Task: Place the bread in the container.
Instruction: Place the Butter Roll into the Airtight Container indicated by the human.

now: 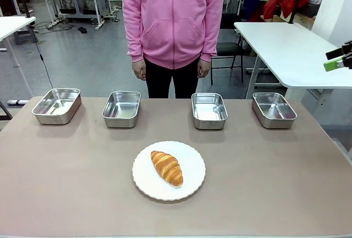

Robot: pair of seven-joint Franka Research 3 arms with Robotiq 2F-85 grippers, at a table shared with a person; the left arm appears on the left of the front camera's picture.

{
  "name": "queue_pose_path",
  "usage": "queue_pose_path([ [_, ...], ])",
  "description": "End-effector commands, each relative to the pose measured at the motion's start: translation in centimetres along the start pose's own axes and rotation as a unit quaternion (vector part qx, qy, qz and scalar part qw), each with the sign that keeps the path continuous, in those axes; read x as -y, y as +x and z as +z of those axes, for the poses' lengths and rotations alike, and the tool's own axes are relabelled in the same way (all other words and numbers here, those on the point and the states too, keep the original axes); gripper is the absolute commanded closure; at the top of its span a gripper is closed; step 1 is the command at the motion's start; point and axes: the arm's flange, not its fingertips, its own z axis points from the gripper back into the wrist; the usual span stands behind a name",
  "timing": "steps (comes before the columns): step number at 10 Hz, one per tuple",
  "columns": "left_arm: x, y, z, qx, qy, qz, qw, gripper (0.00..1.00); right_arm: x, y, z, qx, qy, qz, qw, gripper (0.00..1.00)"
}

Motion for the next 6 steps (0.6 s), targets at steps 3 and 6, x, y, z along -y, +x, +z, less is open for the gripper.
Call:
queue_pose_path([
  [3, 0.06, -0.04, 0.08, 0.001, 0.0, -0.001, 1.0, 0.0, -0.09, 0.17, 0.01, 0.003, 0.001, 0.002, 1.0, 0.0],
  [6, 0.06, -0.04, 0.08, 0.001, 0.0, -0.001, 1.0, 0.0, -0.09, 0.17, 0.01, 0.003, 0.001, 0.002, 1.0, 0.0],
])
